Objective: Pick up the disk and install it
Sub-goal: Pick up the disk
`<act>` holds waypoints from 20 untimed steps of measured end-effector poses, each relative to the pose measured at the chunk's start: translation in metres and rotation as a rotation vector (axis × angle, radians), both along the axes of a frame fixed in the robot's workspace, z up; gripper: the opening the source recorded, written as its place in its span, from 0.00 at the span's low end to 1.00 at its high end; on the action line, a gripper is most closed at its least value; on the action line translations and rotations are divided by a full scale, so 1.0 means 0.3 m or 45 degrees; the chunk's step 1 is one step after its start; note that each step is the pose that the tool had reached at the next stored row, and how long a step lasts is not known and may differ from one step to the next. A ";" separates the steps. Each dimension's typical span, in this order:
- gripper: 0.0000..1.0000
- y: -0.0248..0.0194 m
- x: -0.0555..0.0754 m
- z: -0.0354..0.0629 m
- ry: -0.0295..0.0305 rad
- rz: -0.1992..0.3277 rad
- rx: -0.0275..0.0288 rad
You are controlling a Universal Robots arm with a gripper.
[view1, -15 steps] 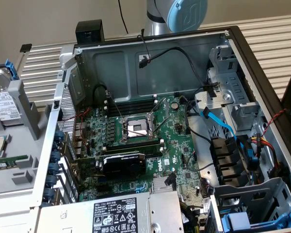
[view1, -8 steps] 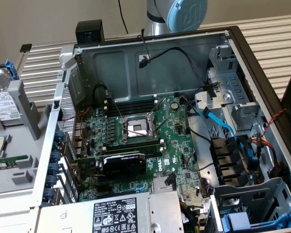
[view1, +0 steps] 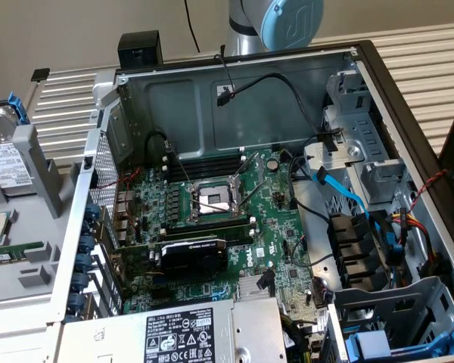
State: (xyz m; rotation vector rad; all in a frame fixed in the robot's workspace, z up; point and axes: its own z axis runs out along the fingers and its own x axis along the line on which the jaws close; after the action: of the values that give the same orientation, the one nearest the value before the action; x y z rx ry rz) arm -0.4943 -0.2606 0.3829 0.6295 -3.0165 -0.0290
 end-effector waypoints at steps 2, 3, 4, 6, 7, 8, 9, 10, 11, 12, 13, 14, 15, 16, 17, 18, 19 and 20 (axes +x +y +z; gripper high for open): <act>0.11 0.000 0.000 0.000 0.0011 0.000 0.0000; 0.11 0.000 0.000 0.000 0.0019 0.000 0.0000; 0.11 0.000 0.000 0.000 0.0024 0.000 0.0000; 0.11 0.000 0.000 0.000 0.0036 0.000 -0.0001; 0.11 0.000 0.000 0.000 0.0041 0.000 0.0000; 0.11 0.000 0.000 0.000 0.0047 0.000 0.0000; 0.11 0.000 0.000 0.000 0.0052 0.000 0.0000; 0.11 0.000 0.000 0.000 0.0059 0.000 0.0000; 0.11 0.000 0.000 0.000 0.0064 0.000 0.0000; 0.11 0.000 0.000 0.000 0.0070 0.000 0.0000; 0.11 0.000 0.000 0.000 0.0076 0.000 0.0000; 0.11 0.000 0.000 0.000 0.0081 0.000 0.0000; 0.11 0.000 0.000 0.000 0.0081 0.005 0.0000; 0.11 0.000 0.000 0.000 0.0083 0.029 -0.0001; 0.11 0.000 0.000 0.000 0.0083 0.052 -0.0002; 0.11 0.000 -0.001 0.000 0.0083 0.075 -0.0003; 0.11 0.000 -0.001 0.000 0.0083 0.099 -0.0004; 0.11 0.000 -0.001 0.000 0.0080 0.121 -0.0004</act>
State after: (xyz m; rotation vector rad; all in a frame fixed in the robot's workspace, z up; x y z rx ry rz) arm -0.4947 -0.2606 0.3828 0.7705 -2.9764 -0.0260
